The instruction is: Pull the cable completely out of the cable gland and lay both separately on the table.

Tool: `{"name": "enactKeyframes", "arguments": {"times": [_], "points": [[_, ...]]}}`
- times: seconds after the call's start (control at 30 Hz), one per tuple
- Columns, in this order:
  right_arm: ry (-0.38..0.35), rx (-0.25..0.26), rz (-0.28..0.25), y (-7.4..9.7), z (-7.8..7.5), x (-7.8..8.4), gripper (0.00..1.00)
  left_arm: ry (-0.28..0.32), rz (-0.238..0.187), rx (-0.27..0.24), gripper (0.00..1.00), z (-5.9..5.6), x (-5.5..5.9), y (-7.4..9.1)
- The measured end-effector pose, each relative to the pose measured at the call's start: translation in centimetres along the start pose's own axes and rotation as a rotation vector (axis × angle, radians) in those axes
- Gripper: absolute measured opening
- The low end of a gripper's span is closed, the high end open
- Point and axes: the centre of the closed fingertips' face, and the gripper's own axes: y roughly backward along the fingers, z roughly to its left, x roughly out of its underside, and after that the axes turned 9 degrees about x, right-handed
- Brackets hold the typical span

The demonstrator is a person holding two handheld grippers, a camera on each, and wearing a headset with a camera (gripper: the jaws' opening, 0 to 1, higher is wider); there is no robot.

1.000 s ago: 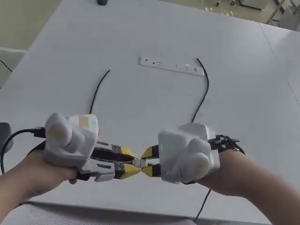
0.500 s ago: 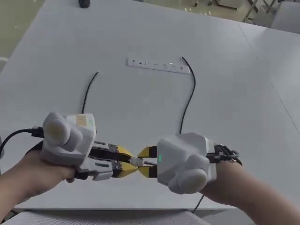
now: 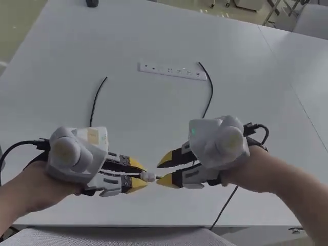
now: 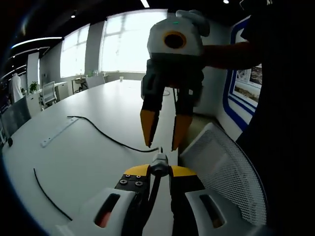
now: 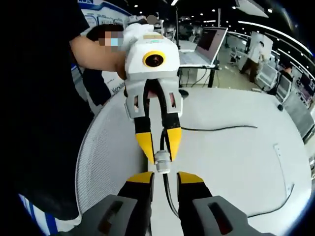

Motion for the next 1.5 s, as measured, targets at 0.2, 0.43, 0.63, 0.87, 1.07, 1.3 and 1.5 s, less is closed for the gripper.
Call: {"name": "enactKeyframes", "arguments": {"times": [0.2, 0.43, 0.63, 0.87, 1.07, 1.3, 1.5], "points": [[-0.069, -0.123, 0.024, -0.5, 0.0, 0.1, 0.18, -0.06, 0.018, 0.009, 0.15, -0.5, -0.1, -0.2], [-0.124, -0.217, 0.024, -0.8, 0.6, -0.5, 0.18, -0.106, 0.041, 0.025, 0.15, -0.8, -0.1, -0.3], [-0.105, -0.254, 0.055, -1.5, 1.3, 0.0, 0.16, -0.114, 0.048, 0.033, 0.15, -0.9, -0.2, -0.4], [-0.104, -0.278, 0.073, -1.9, 1.7, 0.4, 0.09, -0.121, 0.054, 0.041, 0.15, -0.8, -0.1, -0.5], [-0.063, -0.242, 0.075, -2.2, 1.6, 0.3, 0.07, -0.103, 0.057, 0.039, 0.15, -0.6, 0.2, -0.4], [0.088, -0.054, 0.073, -2.6, 1.1, 0.1, 0.07, -0.027, 0.031, 0.02, 0.15, 0.0, 0.5, -0.1], [0.242, 0.128, 0.035, -2.6, 0.9, -0.3, 0.07, 0.052, -0.018, 0.008, 0.15, 0.3, 0.4, 0.4]]}}
